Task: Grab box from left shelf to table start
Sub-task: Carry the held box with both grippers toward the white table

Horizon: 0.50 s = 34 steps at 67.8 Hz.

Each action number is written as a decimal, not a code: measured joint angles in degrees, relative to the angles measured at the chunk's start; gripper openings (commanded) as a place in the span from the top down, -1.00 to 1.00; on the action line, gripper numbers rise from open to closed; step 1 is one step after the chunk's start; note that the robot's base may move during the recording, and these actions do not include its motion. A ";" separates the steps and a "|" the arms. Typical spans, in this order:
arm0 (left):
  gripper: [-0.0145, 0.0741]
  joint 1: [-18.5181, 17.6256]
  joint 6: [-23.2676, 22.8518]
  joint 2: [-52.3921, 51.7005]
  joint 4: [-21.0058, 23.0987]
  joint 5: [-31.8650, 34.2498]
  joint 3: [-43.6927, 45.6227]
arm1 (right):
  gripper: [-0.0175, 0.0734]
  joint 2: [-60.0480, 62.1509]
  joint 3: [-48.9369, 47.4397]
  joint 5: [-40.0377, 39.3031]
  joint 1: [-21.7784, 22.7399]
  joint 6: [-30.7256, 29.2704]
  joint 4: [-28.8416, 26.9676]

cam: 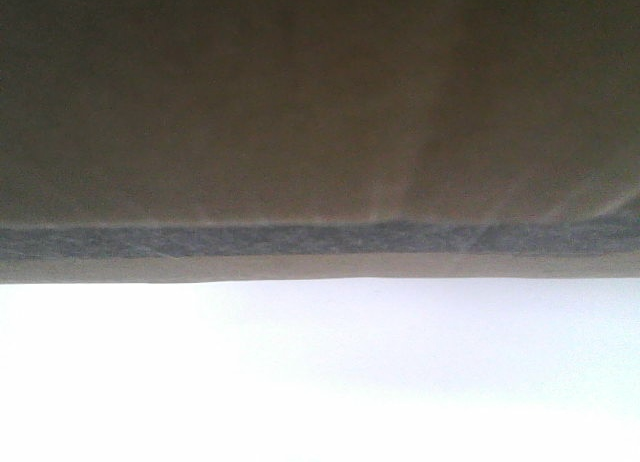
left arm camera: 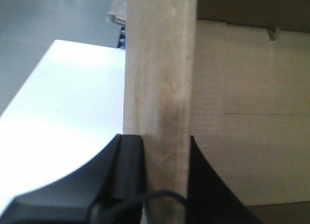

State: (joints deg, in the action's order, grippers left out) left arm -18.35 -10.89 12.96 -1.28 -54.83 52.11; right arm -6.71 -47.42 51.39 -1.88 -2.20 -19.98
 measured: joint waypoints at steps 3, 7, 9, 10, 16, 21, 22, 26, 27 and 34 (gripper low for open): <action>0.90 0.00 0.00 0.00 0.00 0.00 0.00 | 0.49 0.00 0.00 0.00 0.00 0.00 0.00; 0.90 0.00 0.00 0.00 0.00 0.00 0.00 | 0.49 0.00 0.00 0.00 0.00 0.00 0.11; 0.90 0.00 0.00 0.00 0.00 0.00 0.00 | 0.49 0.00 0.00 0.00 0.00 0.00 0.11; 0.90 0.00 0.00 0.00 0.00 0.00 0.00 | 0.49 0.00 0.00 0.00 0.00 0.00 0.19; 0.90 0.00 0.00 0.00 0.00 0.11 0.00 | 0.49 0.00 0.00 0.00 0.00 0.00 0.19; 0.90 0.00 0.00 0.00 0.00 0.11 0.00 | 0.49 0.00 0.00 0.00 0.00 0.00 0.19; 0.90 0.00 0.00 0.00 0.00 0.11 0.00 | 0.49 0.00 0.00 0.00 0.00 0.00 0.19; 0.90 0.00 0.00 0.00 0.00 0.11 0.00 | 0.49 0.00 0.00 0.00 0.00 0.00 0.19; 0.90 0.00 0.00 0.00 0.00 0.11 0.00 | 0.49 0.00 0.00 0.00 0.00 0.00 0.19; 0.90 0.00 0.00 0.00 0.00 0.11 0.00 | 0.49 0.00 0.00 0.00 0.00 0.00 0.19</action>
State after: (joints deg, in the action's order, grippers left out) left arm -18.35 -10.89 12.96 -1.28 -54.72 52.11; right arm -6.71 -47.42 51.39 -1.88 -2.20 -19.79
